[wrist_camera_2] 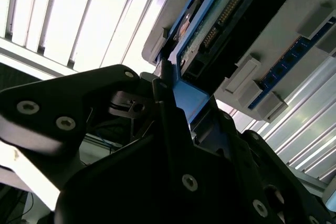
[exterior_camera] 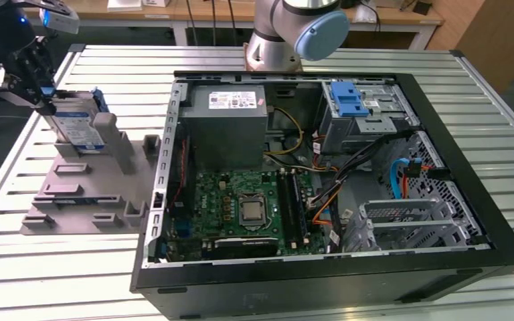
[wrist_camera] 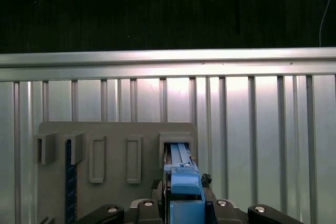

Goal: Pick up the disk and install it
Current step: 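Pick up the disk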

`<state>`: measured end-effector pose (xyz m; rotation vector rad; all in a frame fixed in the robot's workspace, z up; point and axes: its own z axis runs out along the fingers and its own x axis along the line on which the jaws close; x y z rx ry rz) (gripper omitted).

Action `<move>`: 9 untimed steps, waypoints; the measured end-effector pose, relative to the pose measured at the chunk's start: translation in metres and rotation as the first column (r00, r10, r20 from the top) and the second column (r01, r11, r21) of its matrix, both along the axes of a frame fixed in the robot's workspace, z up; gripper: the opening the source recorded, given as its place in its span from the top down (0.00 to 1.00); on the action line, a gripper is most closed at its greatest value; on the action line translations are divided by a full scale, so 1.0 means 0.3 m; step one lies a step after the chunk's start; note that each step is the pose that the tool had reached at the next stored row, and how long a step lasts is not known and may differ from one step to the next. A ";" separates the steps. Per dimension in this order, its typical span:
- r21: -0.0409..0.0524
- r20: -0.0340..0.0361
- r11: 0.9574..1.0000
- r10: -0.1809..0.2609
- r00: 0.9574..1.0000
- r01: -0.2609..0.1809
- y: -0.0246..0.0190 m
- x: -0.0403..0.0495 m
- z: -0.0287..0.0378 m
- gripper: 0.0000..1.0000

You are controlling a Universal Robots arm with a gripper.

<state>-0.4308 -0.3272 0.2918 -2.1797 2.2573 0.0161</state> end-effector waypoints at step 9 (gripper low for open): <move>0.000 0.000 1.000 0.000 1.000 0.000 0.000 0.000 0.003 0.64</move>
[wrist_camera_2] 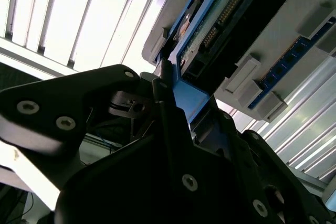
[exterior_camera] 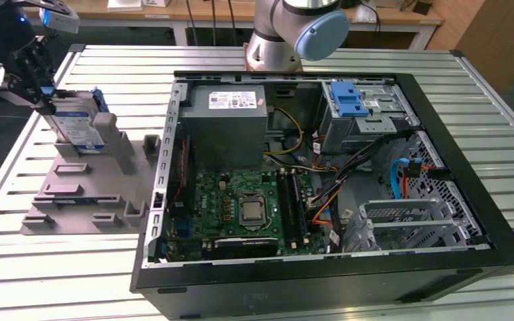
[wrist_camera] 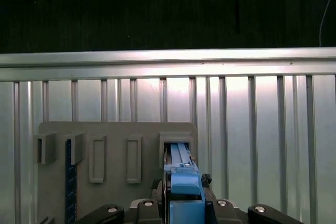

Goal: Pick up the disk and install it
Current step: 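Pick up the disk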

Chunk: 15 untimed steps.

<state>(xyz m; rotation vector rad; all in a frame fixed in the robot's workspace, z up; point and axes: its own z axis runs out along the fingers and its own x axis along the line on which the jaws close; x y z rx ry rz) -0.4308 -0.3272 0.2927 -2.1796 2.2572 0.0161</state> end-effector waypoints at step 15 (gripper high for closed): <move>0.000 0.000 1.000 0.000 1.000 0.000 0.000 0.000 0.038 0.64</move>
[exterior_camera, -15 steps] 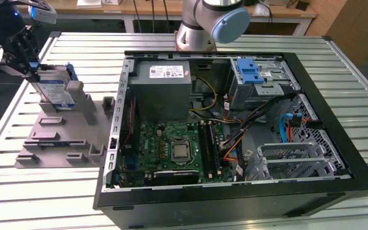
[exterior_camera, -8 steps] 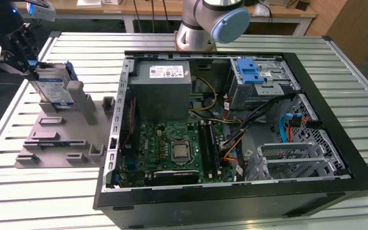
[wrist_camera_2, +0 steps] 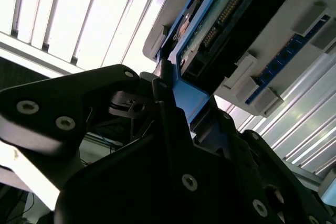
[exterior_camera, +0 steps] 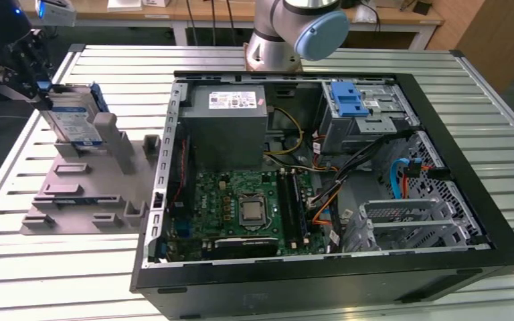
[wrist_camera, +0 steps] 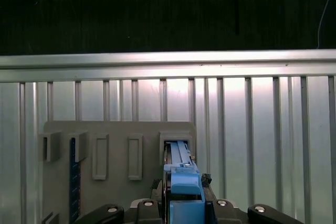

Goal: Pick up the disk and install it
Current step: 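Pick up the disk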

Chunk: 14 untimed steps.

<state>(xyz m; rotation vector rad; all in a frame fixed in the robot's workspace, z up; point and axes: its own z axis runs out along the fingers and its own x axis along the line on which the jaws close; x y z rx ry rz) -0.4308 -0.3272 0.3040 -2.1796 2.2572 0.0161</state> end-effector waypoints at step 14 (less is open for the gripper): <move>0.000 0.000 1.000 0.000 1.000 0.000 0.000 0.000 0.015 0.64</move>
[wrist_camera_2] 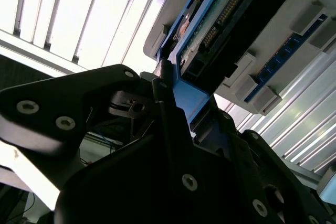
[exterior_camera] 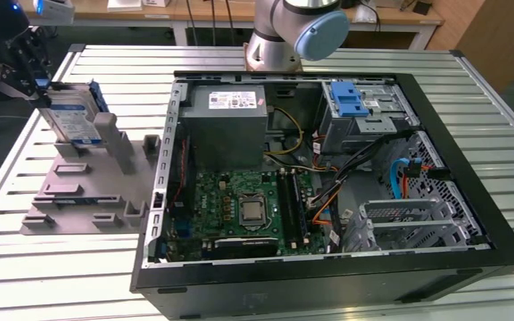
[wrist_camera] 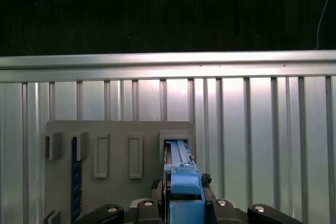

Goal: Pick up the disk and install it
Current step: 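Pick up the disk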

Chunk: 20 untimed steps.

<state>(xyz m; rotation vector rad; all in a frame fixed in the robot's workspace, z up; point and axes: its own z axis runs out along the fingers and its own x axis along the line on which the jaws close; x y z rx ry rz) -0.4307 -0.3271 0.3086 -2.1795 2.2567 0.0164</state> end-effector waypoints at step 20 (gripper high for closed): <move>0.000 0.000 1.000 0.000 1.000 0.000 0.000 0.000 0.048 0.64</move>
